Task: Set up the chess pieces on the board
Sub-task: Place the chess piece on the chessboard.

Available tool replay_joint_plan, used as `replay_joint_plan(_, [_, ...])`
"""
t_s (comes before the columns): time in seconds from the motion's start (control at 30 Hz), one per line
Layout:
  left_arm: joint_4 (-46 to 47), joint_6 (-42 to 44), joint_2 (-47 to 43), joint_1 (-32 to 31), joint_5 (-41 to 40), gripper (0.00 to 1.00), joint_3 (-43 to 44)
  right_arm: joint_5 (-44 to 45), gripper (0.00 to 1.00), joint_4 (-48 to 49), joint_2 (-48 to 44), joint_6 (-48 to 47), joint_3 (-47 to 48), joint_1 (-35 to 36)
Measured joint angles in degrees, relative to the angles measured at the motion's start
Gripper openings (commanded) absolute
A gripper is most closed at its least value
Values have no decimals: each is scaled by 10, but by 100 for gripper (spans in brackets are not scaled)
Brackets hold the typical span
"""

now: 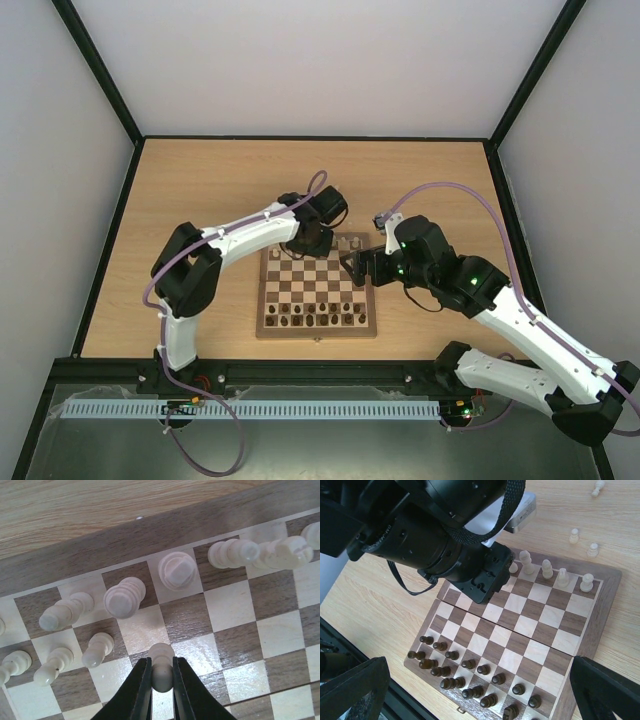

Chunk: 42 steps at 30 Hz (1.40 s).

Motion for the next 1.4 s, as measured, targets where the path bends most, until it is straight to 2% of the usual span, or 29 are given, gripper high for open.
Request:
replay_joint_plan(0.7, [29, 7, 18, 18, -4, 13, -23, 1, 99, 0, 1, 0, 0, 0])
replay_joint_plan(1.03, [37, 11, 18, 18, -3, 21, -24, 1, 99, 0, 2, -1, 0, 0])
replay_joint_plan(1.4, [39, 11, 17, 18, -3, 25, -27, 1, 99, 0, 4, -1, -2, 0])
